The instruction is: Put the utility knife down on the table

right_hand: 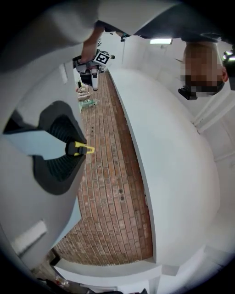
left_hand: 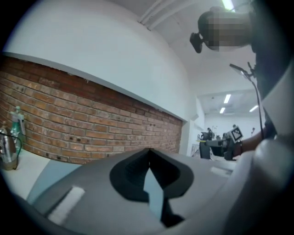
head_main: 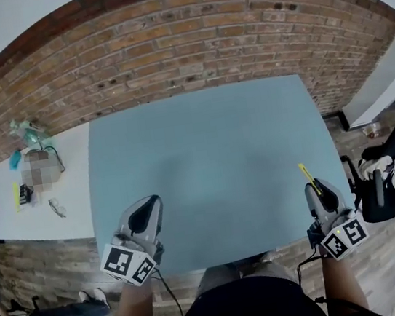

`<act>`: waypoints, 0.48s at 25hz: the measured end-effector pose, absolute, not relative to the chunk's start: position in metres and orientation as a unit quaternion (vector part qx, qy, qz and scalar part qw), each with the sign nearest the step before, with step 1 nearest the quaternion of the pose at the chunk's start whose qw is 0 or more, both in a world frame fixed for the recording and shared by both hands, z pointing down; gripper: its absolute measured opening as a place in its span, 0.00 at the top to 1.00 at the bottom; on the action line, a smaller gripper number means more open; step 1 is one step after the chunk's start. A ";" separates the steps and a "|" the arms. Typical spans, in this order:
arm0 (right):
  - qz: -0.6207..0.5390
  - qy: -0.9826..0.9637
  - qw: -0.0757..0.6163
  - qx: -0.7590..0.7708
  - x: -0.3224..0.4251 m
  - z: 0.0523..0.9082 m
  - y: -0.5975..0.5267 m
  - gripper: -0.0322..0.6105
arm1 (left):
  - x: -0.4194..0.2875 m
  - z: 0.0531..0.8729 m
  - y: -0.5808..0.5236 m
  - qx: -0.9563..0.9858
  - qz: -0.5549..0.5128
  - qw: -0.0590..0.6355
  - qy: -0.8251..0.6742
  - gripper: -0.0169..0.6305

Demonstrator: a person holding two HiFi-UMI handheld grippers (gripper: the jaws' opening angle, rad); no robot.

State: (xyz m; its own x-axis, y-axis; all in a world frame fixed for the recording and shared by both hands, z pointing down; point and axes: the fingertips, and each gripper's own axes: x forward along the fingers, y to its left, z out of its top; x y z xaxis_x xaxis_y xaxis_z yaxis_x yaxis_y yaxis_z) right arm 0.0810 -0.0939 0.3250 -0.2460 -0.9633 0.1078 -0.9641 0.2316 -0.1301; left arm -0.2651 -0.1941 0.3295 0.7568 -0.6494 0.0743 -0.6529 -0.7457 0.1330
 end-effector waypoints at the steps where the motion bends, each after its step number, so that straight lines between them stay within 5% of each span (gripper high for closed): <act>1: 0.085 -0.782 0.001 0.618 0.079 0.324 -0.092 0.83 | -0.262 0.328 -0.196 0.937 0.010 0.074 -0.341 0.97; 12: 0.056 -0.782 -0.016 0.620 0.059 0.300 -0.106 0.83 | -0.258 0.325 -0.200 0.934 -0.013 0.060 -0.353 0.97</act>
State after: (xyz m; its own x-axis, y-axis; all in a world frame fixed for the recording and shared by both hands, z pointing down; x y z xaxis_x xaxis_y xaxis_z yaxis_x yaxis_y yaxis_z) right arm 0.0586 -0.1055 0.2999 -0.2303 -0.9721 0.0443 -0.9686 0.2246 -0.1069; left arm -0.2582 -0.1996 0.3248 0.7506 -0.6605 0.0184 -0.6574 -0.7437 0.1216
